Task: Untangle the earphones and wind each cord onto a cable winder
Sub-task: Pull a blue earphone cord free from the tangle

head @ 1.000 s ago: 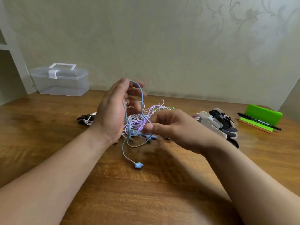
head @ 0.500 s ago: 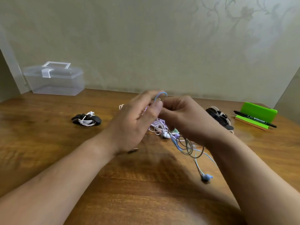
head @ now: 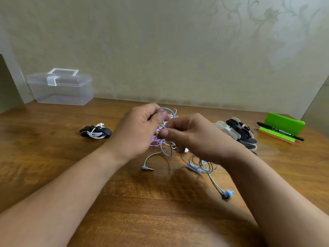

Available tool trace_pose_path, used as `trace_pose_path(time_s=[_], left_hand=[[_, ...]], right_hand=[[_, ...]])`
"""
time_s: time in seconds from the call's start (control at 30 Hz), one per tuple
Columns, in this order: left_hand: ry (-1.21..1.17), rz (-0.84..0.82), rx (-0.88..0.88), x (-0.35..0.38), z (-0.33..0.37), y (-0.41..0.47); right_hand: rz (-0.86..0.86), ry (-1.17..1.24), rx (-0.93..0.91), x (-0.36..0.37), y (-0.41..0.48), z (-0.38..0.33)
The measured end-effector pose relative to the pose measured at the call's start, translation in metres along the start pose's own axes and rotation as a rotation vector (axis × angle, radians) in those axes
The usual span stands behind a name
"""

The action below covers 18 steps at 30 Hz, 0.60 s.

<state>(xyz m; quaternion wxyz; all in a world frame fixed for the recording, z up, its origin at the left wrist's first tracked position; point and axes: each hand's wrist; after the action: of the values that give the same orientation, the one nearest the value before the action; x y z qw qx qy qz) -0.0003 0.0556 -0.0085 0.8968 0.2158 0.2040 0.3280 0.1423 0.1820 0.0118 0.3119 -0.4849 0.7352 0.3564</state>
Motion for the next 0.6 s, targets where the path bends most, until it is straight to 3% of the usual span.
trace_pose_path(time_s=[0.1, 0.17, 0.23, 0.3, 0.37, 0.47, 0.53, 0.6], left_hand=[[0.119, 0.250, -0.020, -0.018, -0.012, 0.011], [0.305, 0.323, -0.077, -0.029, -0.024, 0.014], [0.464, 0.267, -0.098, -0.031, -0.028, 0.011], [0.520, 0.161, 0.037, -0.022, -0.020, 0.006], [0.385, -0.014, 0.179, -0.008, -0.009, 0.001], [0.217, -0.280, 0.124, 0.013, -0.005, -0.008], [0.201, -0.297, 0.077, 0.017, -0.010, -0.007], [0.156, -0.208, 0.027, 0.009, -0.014, -0.002]], right_hand=[[-0.022, 0.016, 0.053, -0.001, 0.002, 0.008], [-0.037, 0.037, 0.082, 0.000, 0.004, 0.013], [-0.037, 0.077, 0.115, 0.003, 0.006, 0.015], [-0.036, 0.092, 0.143, 0.007, 0.008, 0.017], [-0.033, 0.109, 0.153, 0.009, 0.009, 0.019], [-0.029, 0.309, 0.137, 0.007, 0.007, 0.018], [-0.021, 0.423, 0.142, 0.003, 0.006, 0.016], [0.033, 0.440, 0.163, -0.002, 0.006, 0.018]])
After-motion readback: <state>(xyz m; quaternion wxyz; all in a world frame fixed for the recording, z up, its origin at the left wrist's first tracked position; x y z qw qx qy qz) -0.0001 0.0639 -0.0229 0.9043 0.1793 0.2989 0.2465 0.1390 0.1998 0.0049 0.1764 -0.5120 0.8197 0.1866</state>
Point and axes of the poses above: each hand's wrist, its own y-axis towards the middle knuckle, its own x-axis out of the palm, z = x × y, and after that the axes turned 14 degrees about -y, right-handed
